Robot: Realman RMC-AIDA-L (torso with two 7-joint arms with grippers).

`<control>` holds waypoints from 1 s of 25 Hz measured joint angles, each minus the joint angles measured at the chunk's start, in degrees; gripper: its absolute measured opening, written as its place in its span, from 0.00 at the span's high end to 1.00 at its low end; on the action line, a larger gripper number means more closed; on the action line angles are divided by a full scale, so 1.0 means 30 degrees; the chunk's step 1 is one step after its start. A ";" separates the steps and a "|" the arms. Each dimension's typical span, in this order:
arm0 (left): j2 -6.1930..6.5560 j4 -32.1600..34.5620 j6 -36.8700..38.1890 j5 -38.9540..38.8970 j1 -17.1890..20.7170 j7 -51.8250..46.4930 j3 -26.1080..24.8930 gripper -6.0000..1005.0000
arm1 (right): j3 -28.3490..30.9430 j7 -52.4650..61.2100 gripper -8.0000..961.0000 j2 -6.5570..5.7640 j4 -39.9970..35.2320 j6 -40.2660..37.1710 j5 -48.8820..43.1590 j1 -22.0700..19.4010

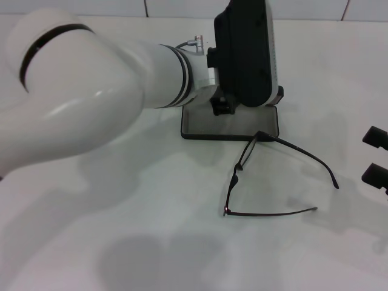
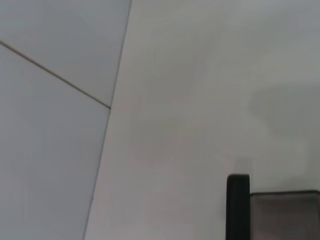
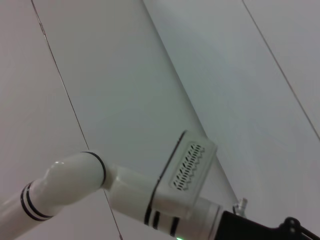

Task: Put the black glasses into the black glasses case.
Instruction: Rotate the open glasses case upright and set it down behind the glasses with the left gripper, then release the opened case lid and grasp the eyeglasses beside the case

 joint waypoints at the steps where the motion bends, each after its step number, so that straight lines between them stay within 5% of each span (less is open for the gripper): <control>1: 0.0008 0.0402 0.0135 0.0001 0.0178 -0.0007 -0.0002 0.67 | -0.0004 -0.0001 0.12 0.0001 -0.0001 0.0010 -0.0006 0.0001; 9: 0.0074 0.6839 0.0687 -0.2084 0.3779 0.0491 -0.0713 0.68 | -0.0253 0.0049 0.12 -0.0115 -0.1637 0.0100 -0.1384 0.0163; 14: 0.0117 0.9188 0.1313 -1.1993 0.6396 0.4637 -0.5288 0.68 | -0.0404 0.1085 0.12 0.0025 -0.6023 0.0098 -0.4444 0.0578; 16: 0.0134 0.8052 0.3237 -1.8979 0.7128 0.7851 -0.8354 0.68 | -0.0454 0.2291 0.12 -0.0056 -0.7760 0.0145 -0.5620 0.1206; 20: 0.0136 0.3426 0.8324 -2.7727 0.7135 1.1185 -1.2976 0.69 | -0.0533 0.5262 0.20 -0.0083 -1.1081 0.0223 -0.8662 0.3409; 25: 0.0273 -0.4476 1.5555 -3.0998 0.5934 1.4436 -1.7477 0.69 | -0.2703 0.7349 0.26 0.0070 -1.4469 0.0094 -1.1920 0.6526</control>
